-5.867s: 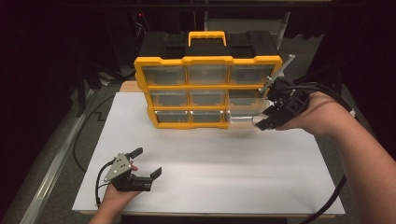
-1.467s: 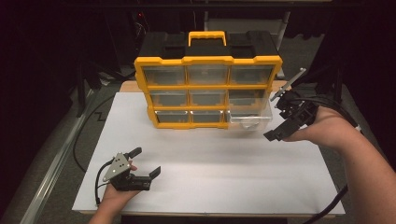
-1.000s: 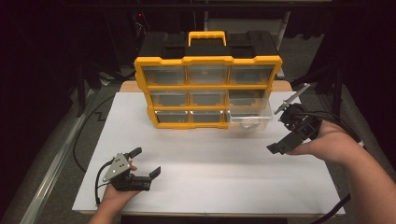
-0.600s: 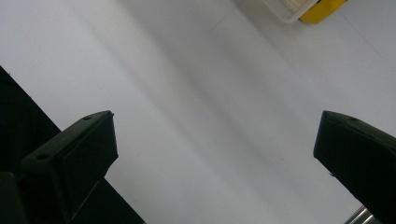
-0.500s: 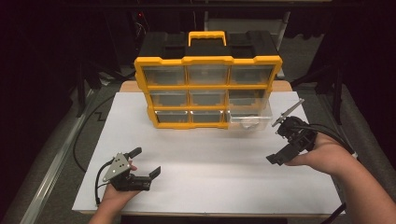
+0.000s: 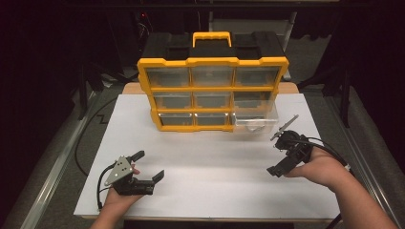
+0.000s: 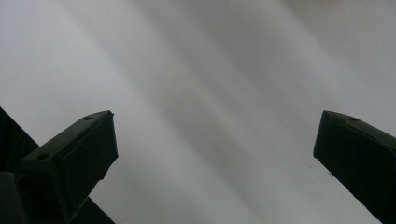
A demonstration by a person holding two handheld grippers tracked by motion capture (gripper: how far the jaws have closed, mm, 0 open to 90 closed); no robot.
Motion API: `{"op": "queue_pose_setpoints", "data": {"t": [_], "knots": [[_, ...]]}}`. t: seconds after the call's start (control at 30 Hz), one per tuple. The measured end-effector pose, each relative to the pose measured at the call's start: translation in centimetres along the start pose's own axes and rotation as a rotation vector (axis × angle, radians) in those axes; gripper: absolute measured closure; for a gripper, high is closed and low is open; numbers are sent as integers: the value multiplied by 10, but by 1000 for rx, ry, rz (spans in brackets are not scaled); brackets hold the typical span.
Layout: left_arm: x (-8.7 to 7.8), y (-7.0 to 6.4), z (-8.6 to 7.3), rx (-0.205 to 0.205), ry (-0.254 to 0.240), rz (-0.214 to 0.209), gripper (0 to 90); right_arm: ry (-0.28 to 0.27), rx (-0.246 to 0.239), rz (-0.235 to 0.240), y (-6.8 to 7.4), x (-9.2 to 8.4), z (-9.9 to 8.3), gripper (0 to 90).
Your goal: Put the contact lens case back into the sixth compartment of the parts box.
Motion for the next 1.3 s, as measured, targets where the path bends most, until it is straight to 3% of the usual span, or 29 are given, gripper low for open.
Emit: {"op": "queue_pose_setpoints", "data": {"t": [0.3,0.53,0.83,1.0,1.3], "knots": [[0,0,0,0,-2,0,4,17,-11,-11,4,30,-3,1],[-1,1,0,1,-1,-3,4,28,8,-11,7,55,-5,1],[-1,2,1,-8,-3,0,4,-3,23,-29,12,83,-5,1],[0,2,0,-12,2,0,4,-78,41,-43,13,90,-9,1],[2,0,0,-20,22,4,4,-292,99,-71,23,96,-20,1]]}}
Point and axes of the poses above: each handheld gripper's, and its own axes: x roughly forward along the jaws, z roughly out of its top, y roughly to its left, the point moved 1 cm from there along x, roughly forward along the jaws, and after that the axes turned 3 degrees about -x, right-handed, at the moved point
